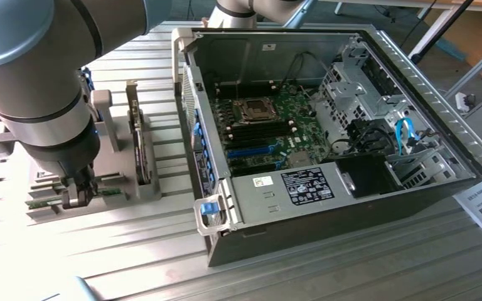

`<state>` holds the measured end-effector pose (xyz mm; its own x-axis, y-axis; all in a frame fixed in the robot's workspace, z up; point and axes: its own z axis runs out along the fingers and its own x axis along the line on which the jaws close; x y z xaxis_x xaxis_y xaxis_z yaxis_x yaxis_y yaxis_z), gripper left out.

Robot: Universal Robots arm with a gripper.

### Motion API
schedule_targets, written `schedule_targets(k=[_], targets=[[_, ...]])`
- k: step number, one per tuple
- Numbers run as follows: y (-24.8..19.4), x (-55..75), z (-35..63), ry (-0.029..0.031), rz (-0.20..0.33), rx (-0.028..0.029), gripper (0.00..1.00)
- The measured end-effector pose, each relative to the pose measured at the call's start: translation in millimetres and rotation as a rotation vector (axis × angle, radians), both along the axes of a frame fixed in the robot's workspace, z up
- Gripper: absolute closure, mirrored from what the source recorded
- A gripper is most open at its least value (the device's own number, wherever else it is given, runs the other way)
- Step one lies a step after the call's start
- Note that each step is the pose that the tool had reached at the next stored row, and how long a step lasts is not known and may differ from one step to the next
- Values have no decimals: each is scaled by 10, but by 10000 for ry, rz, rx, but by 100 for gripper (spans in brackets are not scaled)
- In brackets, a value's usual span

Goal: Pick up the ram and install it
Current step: 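Pick up the ram and move it above insertion slot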

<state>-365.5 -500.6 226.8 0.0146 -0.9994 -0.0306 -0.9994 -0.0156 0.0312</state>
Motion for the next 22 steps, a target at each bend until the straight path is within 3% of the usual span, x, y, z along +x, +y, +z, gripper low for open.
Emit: schedule_targets(k=[22], targets=[[0,0,305,0,0,0,88]])
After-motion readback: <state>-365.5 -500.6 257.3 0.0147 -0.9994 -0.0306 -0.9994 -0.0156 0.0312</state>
